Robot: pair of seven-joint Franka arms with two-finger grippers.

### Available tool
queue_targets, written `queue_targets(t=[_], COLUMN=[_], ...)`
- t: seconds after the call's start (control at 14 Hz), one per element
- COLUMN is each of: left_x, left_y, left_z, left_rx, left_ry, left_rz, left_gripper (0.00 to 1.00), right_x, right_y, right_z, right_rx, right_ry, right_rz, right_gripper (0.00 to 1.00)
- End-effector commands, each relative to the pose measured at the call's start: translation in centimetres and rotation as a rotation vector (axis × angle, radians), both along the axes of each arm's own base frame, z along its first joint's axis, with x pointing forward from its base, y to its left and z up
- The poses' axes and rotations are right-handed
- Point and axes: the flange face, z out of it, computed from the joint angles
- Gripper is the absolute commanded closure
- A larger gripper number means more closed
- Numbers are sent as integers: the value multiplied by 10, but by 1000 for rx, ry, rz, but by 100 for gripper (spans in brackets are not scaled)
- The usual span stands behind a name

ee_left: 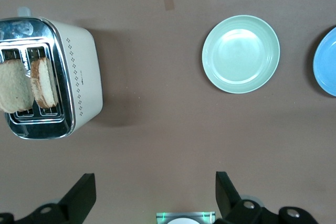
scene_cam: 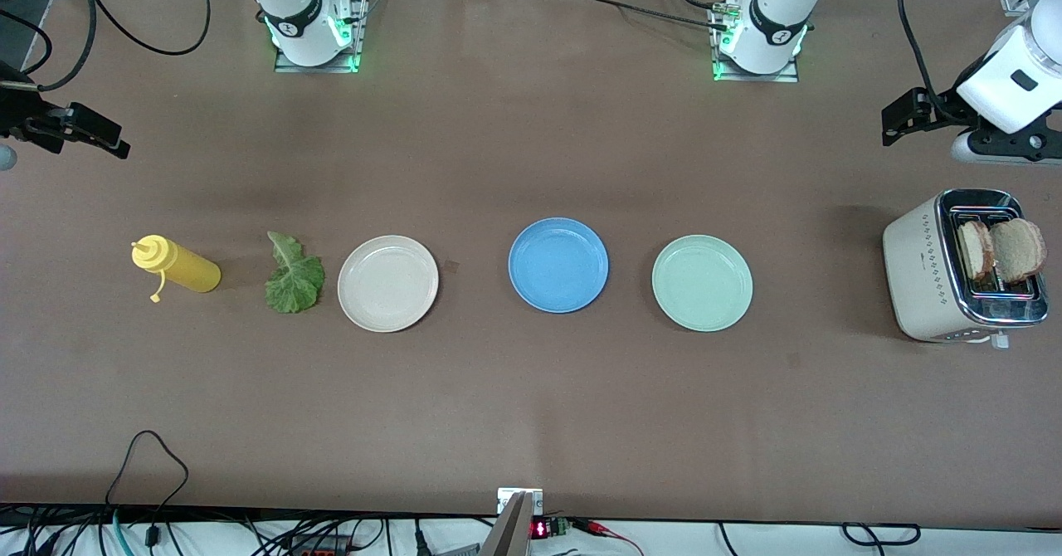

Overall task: Make sandwich in blue plate with both arms
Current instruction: 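Reach the left gripper to the toaster while the right gripper reaches the lettuce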

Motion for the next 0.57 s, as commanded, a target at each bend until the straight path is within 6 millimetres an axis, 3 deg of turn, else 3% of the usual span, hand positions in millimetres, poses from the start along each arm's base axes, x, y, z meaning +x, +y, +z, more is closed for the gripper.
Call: queue_targets(t=[0.0, 0.21, 0.36, 0.5], left_x=[12, 29, 42, 47], left_y=[21, 64, 94, 141], left_z=[-6, -34, -58, -89], left_rx=[36, 192, 204, 195], left_ry=[52, 90, 62, 4], left_rz=[23, -41, -54, -129], left_gripper=[0, 0, 0, 0], right_x=[1, 0, 2, 4], right_y=[2, 2, 2, 2], right_z=[3, 2, 0, -3], right_rx=[1, 2, 1, 0], right_ry=[-1, 5, 5, 5], right_rz=[11, 15, 14, 14], right_gripper=[0, 0, 0, 0])
